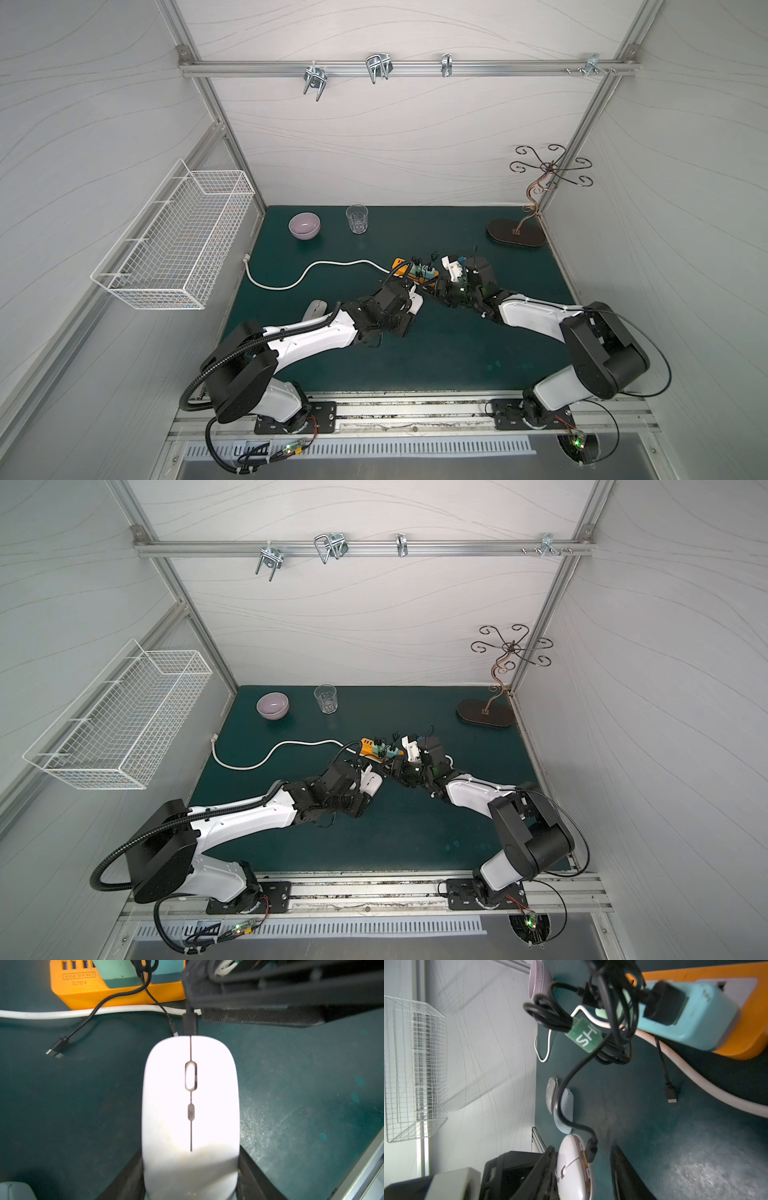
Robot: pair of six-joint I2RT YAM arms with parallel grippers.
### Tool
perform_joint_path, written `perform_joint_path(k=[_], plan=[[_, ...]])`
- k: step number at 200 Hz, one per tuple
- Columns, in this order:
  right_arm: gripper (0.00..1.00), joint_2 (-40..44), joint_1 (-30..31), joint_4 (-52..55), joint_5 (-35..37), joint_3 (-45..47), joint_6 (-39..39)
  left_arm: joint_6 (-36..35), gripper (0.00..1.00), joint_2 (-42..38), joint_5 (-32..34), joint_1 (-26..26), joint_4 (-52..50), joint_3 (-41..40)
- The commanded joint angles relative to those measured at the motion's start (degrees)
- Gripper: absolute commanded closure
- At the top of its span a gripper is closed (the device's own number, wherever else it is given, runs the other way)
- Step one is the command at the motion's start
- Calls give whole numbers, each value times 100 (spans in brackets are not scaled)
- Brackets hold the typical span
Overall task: Unplug the wireless mouse
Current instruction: Pick up the mouse from the center of the board, then remove the power cord from the mouse.
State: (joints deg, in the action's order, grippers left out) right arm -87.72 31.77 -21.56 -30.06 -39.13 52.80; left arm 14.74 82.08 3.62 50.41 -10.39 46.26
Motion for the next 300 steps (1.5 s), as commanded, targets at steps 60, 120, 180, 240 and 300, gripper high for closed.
perform_joint_path(k=[60,120,180,240,300], plan=[[67,-235,144,-474,-57,-165,252,277,44,-342,65,6,347,-29],[75,-348,179,-601,-51,-238,327,317,44,-396,69,5,354,-78],[86,-461,222,-699,-52,-305,465,352,44,-474,156,6,370,-104],[91,-462,268,-795,-66,-304,498,398,44,-474,260,5,465,-126],[100,-509,275,-806,6,-355,456,442,44,-483,110,7,381,-108]])
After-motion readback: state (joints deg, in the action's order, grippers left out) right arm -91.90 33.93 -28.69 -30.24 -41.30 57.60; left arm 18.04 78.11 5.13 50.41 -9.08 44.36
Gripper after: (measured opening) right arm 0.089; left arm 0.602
